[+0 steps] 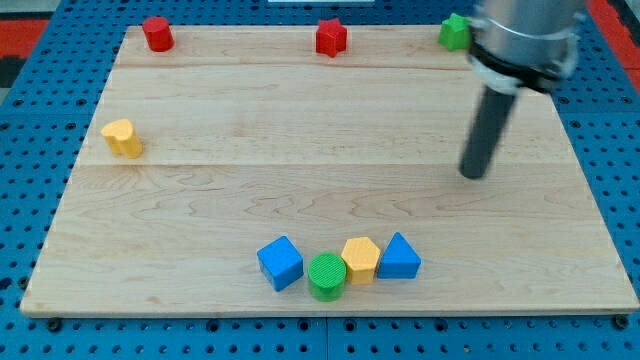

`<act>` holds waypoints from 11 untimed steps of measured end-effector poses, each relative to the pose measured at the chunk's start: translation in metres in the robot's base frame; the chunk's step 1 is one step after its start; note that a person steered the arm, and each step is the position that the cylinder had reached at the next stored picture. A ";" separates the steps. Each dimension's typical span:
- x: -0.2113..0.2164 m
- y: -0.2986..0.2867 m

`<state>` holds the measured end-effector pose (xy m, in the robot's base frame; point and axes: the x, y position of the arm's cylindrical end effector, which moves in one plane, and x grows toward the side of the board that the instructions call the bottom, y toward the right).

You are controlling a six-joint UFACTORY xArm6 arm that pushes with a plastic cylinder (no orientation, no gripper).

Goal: Move the blue triangle diagonal to yellow hexagon

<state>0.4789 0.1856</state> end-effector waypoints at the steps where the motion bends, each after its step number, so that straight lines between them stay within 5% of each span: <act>1: 0.090 0.019; 2: 0.139 -0.060; 4: 0.093 -0.074; 6: 0.138 -0.113; 7: 0.101 -0.120; 8: 0.063 -0.029; 10: 0.046 -0.074; 11: -0.012 -0.067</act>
